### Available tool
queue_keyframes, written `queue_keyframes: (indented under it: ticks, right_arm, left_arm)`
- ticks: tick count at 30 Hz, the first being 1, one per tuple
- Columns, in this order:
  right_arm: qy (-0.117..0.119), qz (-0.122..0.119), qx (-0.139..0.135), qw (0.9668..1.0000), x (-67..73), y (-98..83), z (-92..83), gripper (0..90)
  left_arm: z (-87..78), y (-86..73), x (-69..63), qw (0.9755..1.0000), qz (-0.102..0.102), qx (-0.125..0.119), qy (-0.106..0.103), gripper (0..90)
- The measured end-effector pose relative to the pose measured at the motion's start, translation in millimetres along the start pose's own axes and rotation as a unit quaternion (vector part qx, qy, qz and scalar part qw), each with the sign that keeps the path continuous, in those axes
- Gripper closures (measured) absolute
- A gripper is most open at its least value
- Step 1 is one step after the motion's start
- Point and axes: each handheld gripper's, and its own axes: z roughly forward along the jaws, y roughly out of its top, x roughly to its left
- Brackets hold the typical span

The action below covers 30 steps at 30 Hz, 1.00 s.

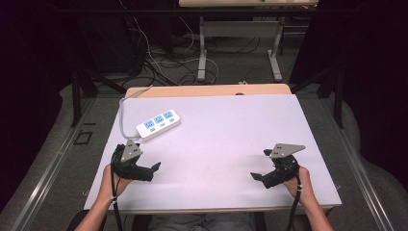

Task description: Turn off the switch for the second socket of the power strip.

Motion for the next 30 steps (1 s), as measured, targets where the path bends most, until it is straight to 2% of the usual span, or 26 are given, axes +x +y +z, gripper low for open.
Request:
queue_keyframes:
  ticks: [4,12,13,16,20,23,30]
  right_arm:
    - [-0.002,-0.001,-0.006,1.0,-0.1,0.3,2.1,0.6]
    - [-0.006,0.001,-0.004,1.0,-0.6,-0.2,2.3,0.6]
    - [-0.001,0.002,0.002,1.0,-0.9,0.0,1.6,0.6]
    - [-0.004,0.003,-0.004,1.0,-1.1,-0.3,2.1,0.6]
    - [0.0,0.003,0.003,1.0,-0.7,-0.2,1.5,0.6]
    - [-0.007,0.003,-0.002,1.0,0.0,-0.3,2.5,0.6]
    - [-0.002,-0.003,0.0,1.0,-0.5,-0.5,2.5,0.7]
  left_arm:
    - [6.0,2.1,8.0,0.9999,-0.017,0.002,0.003,0.2]
    - [9.8,7.3,14.8,0.9998,-0.019,0.001,0.007,0.2]
    - [12.8,8.6,17.2,0.9996,-0.025,-0.002,0.009,0.2]
    - [16.2,10.2,20.7,0.9995,-0.03,-0.001,0.009,0.2]
    - [23.7,14.7,28.4,0.9994,-0.031,0.002,0.013,0.2]
    - [26.2,16.8,30.4,0.9994,-0.032,-0.001,0.014,0.2]
    - [31.3,22.4,36.6,0.9994,-0.032,0.003,0.015,0.2]
